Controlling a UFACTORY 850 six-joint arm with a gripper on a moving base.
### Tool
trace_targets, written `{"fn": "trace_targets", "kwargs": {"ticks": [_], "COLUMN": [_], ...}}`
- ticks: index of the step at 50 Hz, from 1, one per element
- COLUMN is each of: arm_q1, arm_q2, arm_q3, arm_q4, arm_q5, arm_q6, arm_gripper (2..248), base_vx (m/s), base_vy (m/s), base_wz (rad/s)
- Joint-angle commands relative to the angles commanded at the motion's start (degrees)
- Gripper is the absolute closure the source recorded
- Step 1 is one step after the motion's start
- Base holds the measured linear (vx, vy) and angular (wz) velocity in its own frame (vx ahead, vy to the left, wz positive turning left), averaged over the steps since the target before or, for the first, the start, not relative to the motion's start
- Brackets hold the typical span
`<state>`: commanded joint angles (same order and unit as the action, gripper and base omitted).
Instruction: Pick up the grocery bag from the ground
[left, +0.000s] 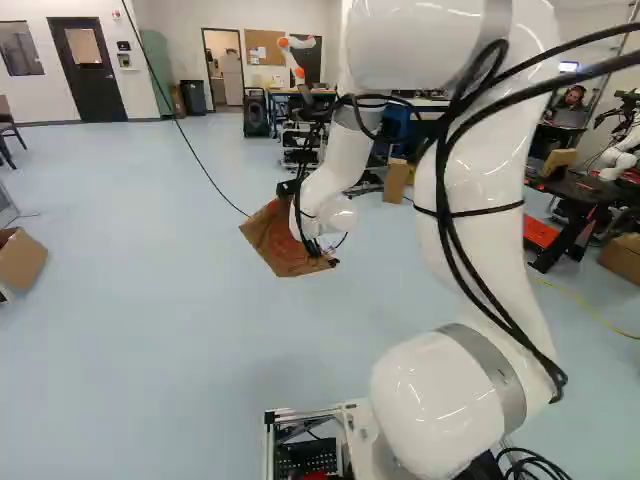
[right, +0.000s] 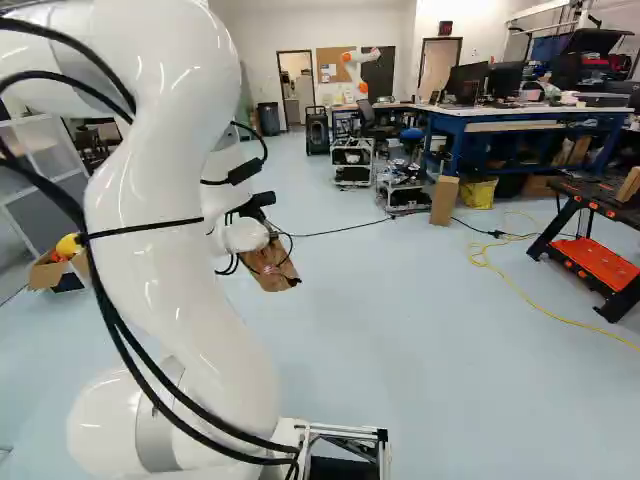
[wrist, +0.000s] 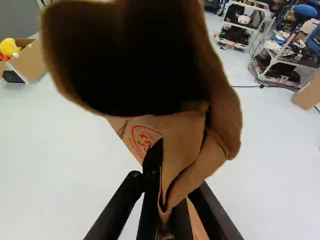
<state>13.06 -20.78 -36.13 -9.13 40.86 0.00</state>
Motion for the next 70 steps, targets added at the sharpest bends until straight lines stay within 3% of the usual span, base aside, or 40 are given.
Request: {"fn": "trace_targets", "kwargs": {"ticks": [8, 34, 70], "arm_q1": [0.4, 0.1, -3.1], "arm_q2": [2.5, 3.8, 11.9], "arm_q3": [2.6, 3.8, 10.5], "arm_q4": [0.0, 0.2, 2.4], "arm_q5": [0.0, 0.3, 2.4], "arm_q6": [0.0, 0.0, 0.0], "arm_gripper": [221, 221, 221], "base_vx": [0.000, 0.000, 0.000], "base_vy": [0.000, 0.000, 0.000], "base_wz": [0.000, 0.000, 0.000]}}
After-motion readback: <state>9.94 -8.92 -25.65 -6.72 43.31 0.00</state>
